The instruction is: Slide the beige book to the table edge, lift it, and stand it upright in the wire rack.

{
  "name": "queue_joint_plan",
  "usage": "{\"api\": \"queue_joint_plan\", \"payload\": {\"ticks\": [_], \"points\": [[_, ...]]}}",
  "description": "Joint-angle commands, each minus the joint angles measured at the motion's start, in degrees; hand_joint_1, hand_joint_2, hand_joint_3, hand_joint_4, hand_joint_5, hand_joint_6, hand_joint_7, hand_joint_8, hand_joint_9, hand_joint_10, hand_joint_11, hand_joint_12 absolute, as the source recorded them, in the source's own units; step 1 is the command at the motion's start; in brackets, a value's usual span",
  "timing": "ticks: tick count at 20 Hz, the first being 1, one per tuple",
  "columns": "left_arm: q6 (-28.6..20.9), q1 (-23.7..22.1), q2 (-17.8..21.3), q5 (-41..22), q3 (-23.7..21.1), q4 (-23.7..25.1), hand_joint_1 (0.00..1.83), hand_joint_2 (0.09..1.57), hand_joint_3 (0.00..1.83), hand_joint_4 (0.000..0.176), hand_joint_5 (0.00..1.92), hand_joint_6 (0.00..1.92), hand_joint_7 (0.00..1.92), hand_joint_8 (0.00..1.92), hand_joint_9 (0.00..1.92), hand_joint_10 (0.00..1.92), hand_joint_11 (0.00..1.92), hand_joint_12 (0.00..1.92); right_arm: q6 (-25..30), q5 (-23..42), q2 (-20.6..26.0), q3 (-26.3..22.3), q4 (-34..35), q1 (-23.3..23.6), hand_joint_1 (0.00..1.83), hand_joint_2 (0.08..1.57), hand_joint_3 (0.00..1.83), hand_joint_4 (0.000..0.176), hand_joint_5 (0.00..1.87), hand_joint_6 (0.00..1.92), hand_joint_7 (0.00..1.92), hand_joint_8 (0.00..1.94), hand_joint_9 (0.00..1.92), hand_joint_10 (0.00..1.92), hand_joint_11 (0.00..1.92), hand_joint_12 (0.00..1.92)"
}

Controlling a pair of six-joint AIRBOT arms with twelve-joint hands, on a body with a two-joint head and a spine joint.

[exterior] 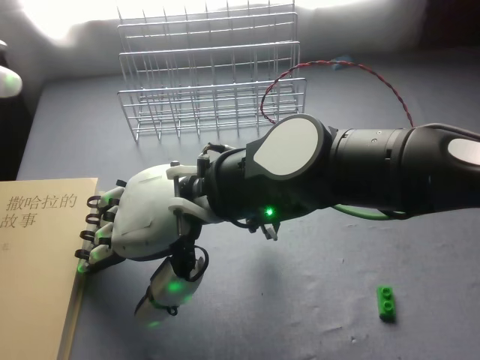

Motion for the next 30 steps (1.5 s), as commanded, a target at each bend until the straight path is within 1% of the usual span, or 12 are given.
{"api": "queue_joint_plan", "payload": {"ticks": [1,4,8,10,12,15,18,20,21,22,23,30], "points": [[-0.27,-0.12,1.34,5.87,0.5,-1.06,0.67,1.03,0.0,0.0,0.34,0.0,0.36,0.0,0.33,0.0,0.0,0.8,-0.08,-0.2,-0.13,-0.06,2.03,-0.21,0.18,1.13,0.0,0.0,0.23,0.01,0.24,0.01,0.24,0.01,0.0,0.61],[-0.27,1.22,2.17,13.68,0.04,-4.23,0.65,1.04,0.0,0.0,0.32,0.0,0.35,0.0,0.32,0.0,0.0,0.81,-0.13,0.87,0.05,-0.11,2.04,-0.44,0.15,1.14,0.0,0.0,0.21,0.0,0.22,0.0,0.23,0.0,0.0,0.59],[-0.27,3.88,2.58,19.27,-0.31,-8.66,0.63,1.04,0.0,0.0,0.32,0.0,0.34,0.01,0.32,0.01,0.0,0.76,-0.13,0.99,1.86,-1.13,2.09,-0.74,0.13,1.14,0.0,0.0,0.21,0.01,0.23,0.0,0.24,0.01,0.0,0.62],[-0.5,6.63,2.93,21.48,-1.5,-14.74,0.67,1.03,0.0,0.0,0.34,0.01,0.35,0.01,0.33,0.01,0.0,0.82,-0.12,0.23,3.73,-3.08,2.09,-0.97,0.13,1.14,0.0,0.0,0.22,0.0,0.23,0.0,0.24,0.0,0.0,0.63],[-7.22,10.44,2.97,21.47,-2.24,-15.54,0.68,1.03,0.0,0.0,0.33,0.0,0.34,0.0,0.32,0.0,0.0,0.76,0.52,-0.59,5.85,-4.99,2.11,-1.05,0.14,1.14,0.0,0.0,0.21,0.0,0.22,0.0,0.24,0.0,0.0,0.6],[-11.93,13.6,3.14,21.46,-3.22,-18.85,0.68,1.02,0.0,0.0,0.33,0.0,0.34,0.0,0.33,0.0,0.0,0.77,1.01,-1.47,8.77,-7.11,2.1,-0.54,0.14,1.14,0.0,0.0,0.19,0.0,0.2,0.0,0.21,0.0,0.0,0.54],[-11.89,15.59,3.79,21.98,-5.34,-29.09,0.66,1.02,0.0,0.0,0.32,0.0,0.32,0.0,0.33,0.0,0.0,0.78,1.07,-1.23,13.29,-9.95,2.08,0.77,0.16,1.14,0.0,0.0,0.21,0.0,0.22,0.0,0.23,0.0,0.0,0.6],[-11.41,16.92,4.12,22.59,-7.8,-35.78,0.76,0.97,0.0,0.0,0.32,0.0,0.34,0.01,0.34,0.0,0.0,0.81,1.07,-1.82,17.3,-12.43,2.05,2.36,0.15,1.14,0.0,0.0,0.2,0.0,0.22,0.0,0.22,0.0,0.0,0.6],[-11.34,17.25,4.14,22.59,-8.38,-36.75,0.71,0.99,0.0,0.0,0.29,0.0,0.33,0.0,0.34,0.0,0.0,0.82,1.14,-1.93,18.38,-12.99,2.04,2.61,0.18,1.13,0.0,0.0,0.23,0.01,0.24,0.0,0.24,0.0,0.0,0.62],[-11.23,18.52,4.26,22.58,-10.37,-37.73,0.7,0.99,0.0,0.0,0.29,0.0,0.33,0.0,0.34,0.0,0.0,0.82,1.86,-1.51,21.86,-15.24,2.01,3.08,0.19,1.13,0.0,0.0,0.23,0.01,0.24,0.01,0.24,0.01,0.0,0.62],[-11.17,18.68,4.28,22.58,-10.58,-37.73,0.7,0.99,0.0,0.0,0.29,0.0,0.33,0.0,0.34,0.0,0.0,0.82,1.88,-1.42,22.21,-15.52,2.01,3.12,0.19,1.13,0.0,0.0,0.23,0.01,0.24,0.01,0.24,0.01,0.0,0.62],[-9.85,25.4,4.27,18.78,-13.92,-38.12,0.68,0.98,0.0,0.0,0.3,0.01,0.37,0.01,0.37,0.01,0.0,0.86,4.28,-1.35,33.49,-25.71,1.94,4.64,0.13,1.14,0.0,0.0,0.21,0.0,0.21,0.0,0.22,0.0,0.0,0.56]]}}
